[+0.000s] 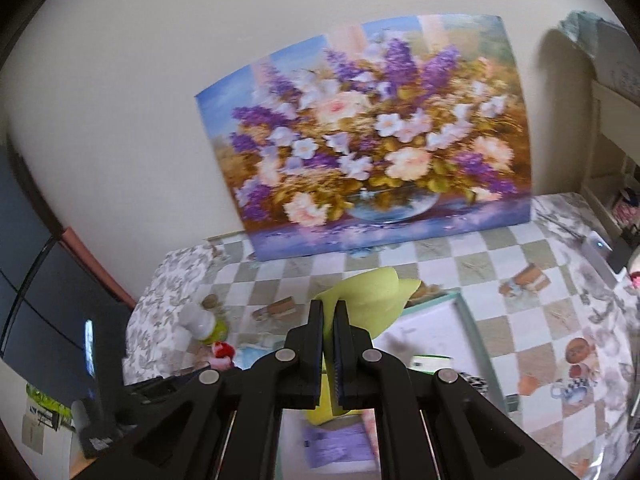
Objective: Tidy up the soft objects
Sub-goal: 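Carry the pink cloth in the left gripper and yellow-green cloth in the right over the tray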
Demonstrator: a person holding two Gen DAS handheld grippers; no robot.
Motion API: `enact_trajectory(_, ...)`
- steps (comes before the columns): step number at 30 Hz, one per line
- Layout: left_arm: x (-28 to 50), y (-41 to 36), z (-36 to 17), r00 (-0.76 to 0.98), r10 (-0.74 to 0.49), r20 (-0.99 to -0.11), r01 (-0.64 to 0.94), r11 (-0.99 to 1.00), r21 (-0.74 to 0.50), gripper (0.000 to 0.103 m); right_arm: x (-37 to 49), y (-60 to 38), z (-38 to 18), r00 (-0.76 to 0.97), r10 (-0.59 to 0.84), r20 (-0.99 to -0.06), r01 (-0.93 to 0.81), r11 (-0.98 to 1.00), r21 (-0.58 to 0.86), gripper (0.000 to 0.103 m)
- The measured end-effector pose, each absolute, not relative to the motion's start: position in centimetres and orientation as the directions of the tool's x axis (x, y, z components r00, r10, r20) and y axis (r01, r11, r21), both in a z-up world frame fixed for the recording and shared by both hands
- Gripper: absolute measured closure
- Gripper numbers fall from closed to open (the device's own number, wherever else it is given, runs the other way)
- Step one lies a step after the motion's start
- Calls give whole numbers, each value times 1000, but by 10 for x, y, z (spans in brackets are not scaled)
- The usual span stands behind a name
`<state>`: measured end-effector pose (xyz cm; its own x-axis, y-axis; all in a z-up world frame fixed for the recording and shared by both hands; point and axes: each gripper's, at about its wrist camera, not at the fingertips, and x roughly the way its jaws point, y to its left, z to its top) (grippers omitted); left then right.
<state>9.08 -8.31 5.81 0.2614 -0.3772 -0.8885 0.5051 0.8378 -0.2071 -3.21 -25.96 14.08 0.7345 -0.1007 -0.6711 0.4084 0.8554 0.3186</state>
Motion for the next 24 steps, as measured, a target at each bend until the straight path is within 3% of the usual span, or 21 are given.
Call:
enact_trajectory(5,72,-117,46,267,-344,-900,581,803,-135,63,-30,-277,122,701,-95,-707,443,835,327,99)
enact_trajectory(24,89,-129,-29,172,-206,-963,533,842,-85,60,21,-268,9,407,-29,-913,495,847,194,96)
